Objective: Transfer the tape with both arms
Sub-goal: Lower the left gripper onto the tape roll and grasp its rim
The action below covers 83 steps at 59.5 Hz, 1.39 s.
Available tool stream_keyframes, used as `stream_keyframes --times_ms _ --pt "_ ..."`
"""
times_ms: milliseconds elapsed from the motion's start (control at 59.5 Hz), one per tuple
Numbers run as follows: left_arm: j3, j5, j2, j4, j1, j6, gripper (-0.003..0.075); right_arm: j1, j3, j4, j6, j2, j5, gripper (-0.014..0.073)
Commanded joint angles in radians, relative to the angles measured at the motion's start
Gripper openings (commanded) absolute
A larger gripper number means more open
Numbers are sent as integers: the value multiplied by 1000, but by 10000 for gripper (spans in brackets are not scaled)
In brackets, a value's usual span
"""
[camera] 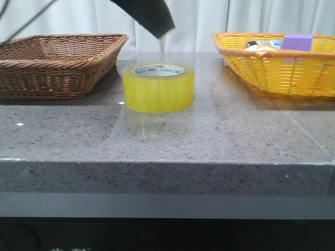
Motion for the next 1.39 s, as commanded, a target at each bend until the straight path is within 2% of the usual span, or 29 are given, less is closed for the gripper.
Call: stream_keyframes --times_ms 0,454,840,991,1243,1378 --pt "-34 -38 -10 -2 -29 6 554 -6 -25 12 -3 0 -68 362" --pt "-37 -119 126 95 -57 -10 554 -6 -25 12 -3 0 -68 362" --pt "-83 -103 206 114 -55 -19 538 -6 -25 12 -3 0 -68 362" --pt "-83 -68 217 119 -55 -19 463 -6 -25 12 -3 0 -68 362" --pt "-85 -54 217 121 -55 -22 218 -6 -25 12 -3 0 -68 362" --pt "-114 -52 217 121 -55 -51 169 -6 -25 12 -3 0 -68 362"
